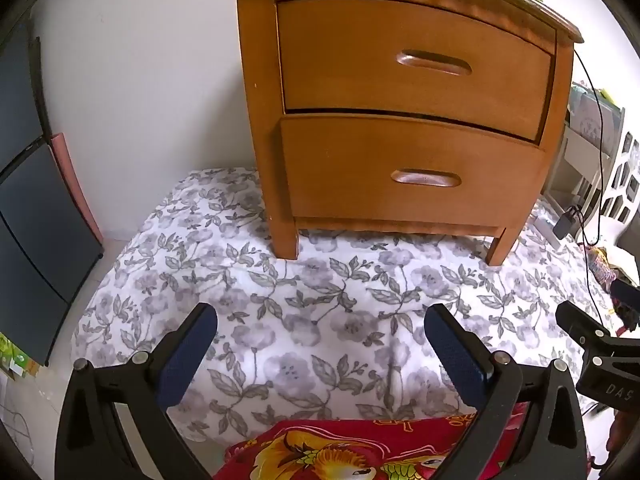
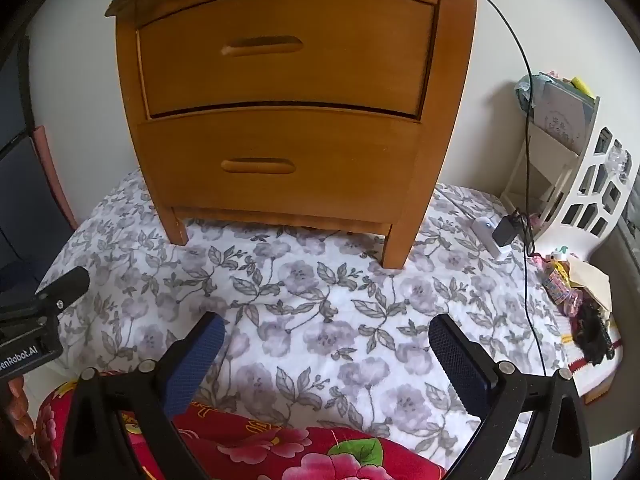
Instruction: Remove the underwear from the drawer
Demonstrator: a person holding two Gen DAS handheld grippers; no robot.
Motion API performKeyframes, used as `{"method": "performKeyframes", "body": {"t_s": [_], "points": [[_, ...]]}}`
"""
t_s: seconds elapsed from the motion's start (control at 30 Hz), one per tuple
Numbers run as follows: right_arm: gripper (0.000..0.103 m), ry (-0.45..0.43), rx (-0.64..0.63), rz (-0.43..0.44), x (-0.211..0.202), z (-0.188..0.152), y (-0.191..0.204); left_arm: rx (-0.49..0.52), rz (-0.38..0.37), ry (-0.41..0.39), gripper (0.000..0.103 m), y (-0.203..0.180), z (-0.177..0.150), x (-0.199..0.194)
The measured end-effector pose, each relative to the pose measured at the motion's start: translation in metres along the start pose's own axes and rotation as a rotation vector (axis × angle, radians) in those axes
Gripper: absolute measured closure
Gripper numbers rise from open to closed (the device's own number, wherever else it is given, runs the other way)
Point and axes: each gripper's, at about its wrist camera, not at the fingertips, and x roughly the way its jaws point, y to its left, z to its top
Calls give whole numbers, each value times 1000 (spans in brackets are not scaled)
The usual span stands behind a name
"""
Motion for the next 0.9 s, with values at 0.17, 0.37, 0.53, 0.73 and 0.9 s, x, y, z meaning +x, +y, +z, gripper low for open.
{"method": "performKeyframes", "body": {"t_s": [0.17,0.37,0.53,0.73,0.9], "points": [[0,-1,1,1,-2,1,0,-3,7,-10,0,-2,3,-6],[0,-5,-1,5,-4,0,1,-1,5,-14,0,-1,2,-6],[0,-5,-4,6,-6,2,0,-5,6,-17,0,1,4,-9],[0,-8,-5,4,-6,1,0,-7,7,-18,0,2,4,-11],[0,-8,-5,2,-6,2,0,-7,8,-19,0,2,3,-11]]}}
